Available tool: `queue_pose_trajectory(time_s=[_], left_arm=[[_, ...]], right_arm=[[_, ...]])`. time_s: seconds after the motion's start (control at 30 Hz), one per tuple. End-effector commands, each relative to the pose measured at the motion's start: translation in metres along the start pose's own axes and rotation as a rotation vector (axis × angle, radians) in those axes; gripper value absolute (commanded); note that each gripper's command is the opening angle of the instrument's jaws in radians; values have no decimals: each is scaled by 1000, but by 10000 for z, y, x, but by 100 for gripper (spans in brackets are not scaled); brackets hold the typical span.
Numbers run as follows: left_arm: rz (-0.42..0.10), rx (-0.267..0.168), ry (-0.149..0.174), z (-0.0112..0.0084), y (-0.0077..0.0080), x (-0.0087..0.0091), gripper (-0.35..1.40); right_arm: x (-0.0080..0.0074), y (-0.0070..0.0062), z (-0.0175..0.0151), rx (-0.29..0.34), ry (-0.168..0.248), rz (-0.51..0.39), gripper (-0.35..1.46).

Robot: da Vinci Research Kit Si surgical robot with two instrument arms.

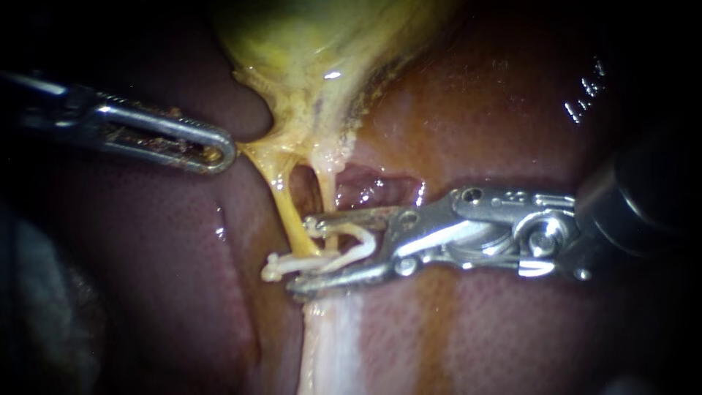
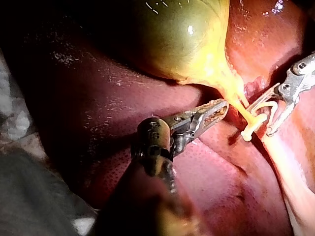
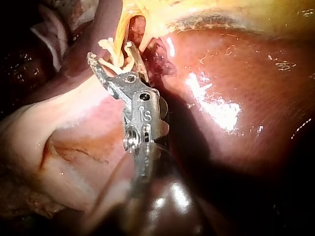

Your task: Clipping second clip left tube

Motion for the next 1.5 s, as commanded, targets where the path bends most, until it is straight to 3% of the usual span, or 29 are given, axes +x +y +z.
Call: queue_pose_trajectory(time_s=[0.03, 0.23, 0.4, 0.7, 0.87, 1.0, 1.13, 1.23, 1.37, 1.5], left_arm=[[0, 0, 0, 0, 0, 0, -35], [0, 0, 0, 0, 0, 0, -35], [0, 0, 0, 0, 0, 0, -35], [1, 0, 0, 0, -2, 0, -35], [1, 0, 0, 1, -4, 0, -35], [1, 0, 0, 1, -4, -1, -35], [1, 0, 0, 1, -4, -1, -35], [1, 0, 0, 1, -4, -1, -35], [2, 1, 0, 1, -5, -1, -35], [2, 1, 0, 2, -5, -1, -35]], right_arm=[[-2, 2, 1, 4, -3, 3, 50], [-5, 13, 11, 24, 1, 15, 50], [3, 16, 26, 71, 27, 31, 49], [18, 15, 51, 90, 67, 48, 49], [27, 1, 45, 117, 86, 51, 49], [37, -19, 38, 144, 92, 54, 49], [43, -41, 32, 184, 76, 46, 46], [49, -51, 30, 209, 64, 41, 42], [54, -53, 27, 206, 68, 41, 35], [53, -49, 23, 208, 66, 66, 11]])
